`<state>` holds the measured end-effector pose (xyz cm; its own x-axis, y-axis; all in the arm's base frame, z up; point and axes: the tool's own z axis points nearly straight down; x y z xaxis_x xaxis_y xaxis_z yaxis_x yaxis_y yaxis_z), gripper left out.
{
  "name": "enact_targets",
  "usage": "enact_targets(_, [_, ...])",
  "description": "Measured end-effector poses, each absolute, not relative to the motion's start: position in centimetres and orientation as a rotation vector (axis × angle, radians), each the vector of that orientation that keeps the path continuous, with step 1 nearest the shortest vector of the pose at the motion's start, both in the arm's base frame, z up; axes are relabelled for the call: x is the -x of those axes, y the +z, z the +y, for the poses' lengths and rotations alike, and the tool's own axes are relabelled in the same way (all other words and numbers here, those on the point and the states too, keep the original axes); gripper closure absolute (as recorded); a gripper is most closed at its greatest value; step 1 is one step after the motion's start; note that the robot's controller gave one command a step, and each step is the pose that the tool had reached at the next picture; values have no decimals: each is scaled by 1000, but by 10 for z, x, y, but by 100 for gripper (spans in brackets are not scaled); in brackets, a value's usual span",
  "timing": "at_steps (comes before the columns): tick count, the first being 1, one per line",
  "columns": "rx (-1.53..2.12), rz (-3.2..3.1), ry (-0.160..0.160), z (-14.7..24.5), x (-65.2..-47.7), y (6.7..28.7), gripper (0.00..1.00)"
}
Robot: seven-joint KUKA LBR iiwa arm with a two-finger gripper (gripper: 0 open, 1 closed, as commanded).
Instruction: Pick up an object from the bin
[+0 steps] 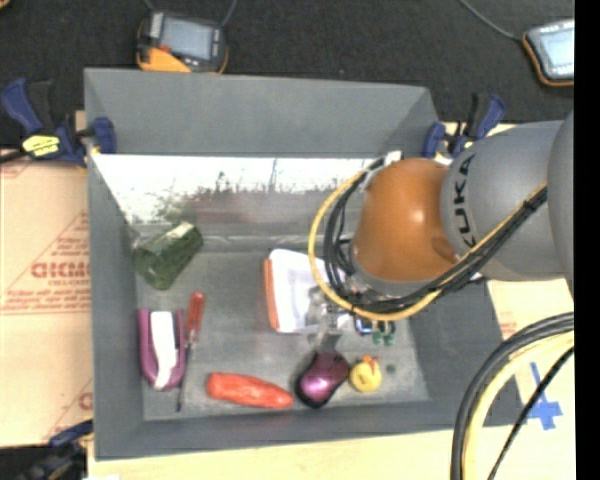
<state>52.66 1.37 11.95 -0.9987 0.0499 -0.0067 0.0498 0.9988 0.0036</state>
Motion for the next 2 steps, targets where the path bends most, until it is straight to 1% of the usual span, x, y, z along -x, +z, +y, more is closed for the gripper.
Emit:
enact_targets(1, [-20,3145,5,18,-526,146,100])
enact_targets(2, [-59,3129,6,35,-555,116,100])
